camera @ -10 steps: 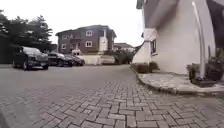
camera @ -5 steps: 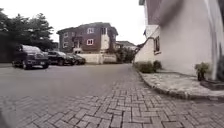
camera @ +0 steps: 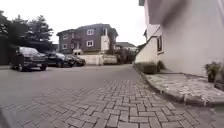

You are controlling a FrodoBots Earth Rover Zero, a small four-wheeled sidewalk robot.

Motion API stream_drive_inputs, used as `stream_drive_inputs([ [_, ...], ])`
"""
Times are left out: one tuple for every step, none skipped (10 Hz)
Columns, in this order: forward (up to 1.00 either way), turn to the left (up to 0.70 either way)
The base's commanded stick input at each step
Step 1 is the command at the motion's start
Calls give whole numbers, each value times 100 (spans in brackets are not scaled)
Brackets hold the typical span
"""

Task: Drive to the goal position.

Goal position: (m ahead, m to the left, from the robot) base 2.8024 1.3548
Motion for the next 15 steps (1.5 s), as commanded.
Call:
stream_drive_inputs([
  [70,0],
  [70,0],
  [70,0],
  [70,0],
  [70,0],
  [70,0],
  [70,0],
  [70,0],
  [70,0],
  [70,0],
  [70,0],
  [70,0],
  [70,0],
  [70,0],
  [70,0],
])
